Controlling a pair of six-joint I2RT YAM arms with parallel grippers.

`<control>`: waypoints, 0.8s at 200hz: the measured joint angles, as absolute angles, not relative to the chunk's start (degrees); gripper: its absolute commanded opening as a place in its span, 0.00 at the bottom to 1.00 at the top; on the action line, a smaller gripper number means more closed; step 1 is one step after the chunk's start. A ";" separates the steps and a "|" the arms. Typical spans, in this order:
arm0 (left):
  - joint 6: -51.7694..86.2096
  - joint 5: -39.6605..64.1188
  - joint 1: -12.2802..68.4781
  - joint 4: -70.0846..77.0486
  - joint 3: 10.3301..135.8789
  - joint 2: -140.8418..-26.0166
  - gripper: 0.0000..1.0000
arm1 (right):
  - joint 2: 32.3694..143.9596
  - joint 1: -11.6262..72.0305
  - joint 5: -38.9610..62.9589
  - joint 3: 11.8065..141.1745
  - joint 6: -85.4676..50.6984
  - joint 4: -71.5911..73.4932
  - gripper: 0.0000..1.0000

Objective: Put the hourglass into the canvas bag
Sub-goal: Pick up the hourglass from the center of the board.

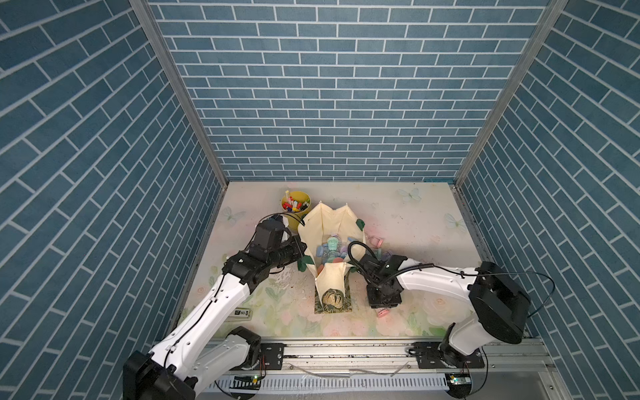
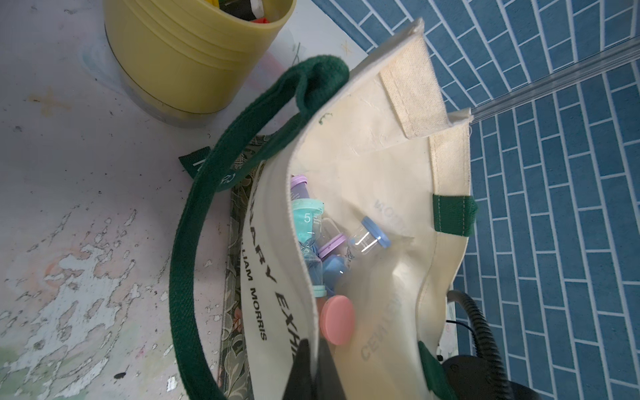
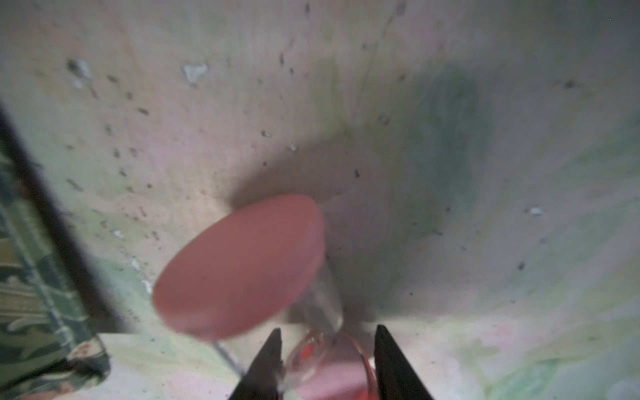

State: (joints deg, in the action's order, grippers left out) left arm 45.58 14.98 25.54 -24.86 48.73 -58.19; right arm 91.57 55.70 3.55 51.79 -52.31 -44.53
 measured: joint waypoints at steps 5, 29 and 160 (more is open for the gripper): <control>45.56 15.09 25.54 -24.71 48.73 -58.33 0.00 | 91.72 55.66 3.70 51.96 -52.69 -44.45 0.27; 45.56 15.44 25.54 -24.27 48.73 -58.52 0.00 | 91.53 54.70 4.05 51.86 -53.25 -44.29 0.19; 45.56 15.51 25.54 -24.08 48.49 -58.06 0.00 | 73.34 33.23 -4.95 47.37 -50.28 -48.66 0.05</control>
State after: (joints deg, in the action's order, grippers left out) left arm 45.56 15.51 25.54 -24.08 48.49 -58.06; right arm 73.34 33.23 -4.95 47.37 -50.28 -48.66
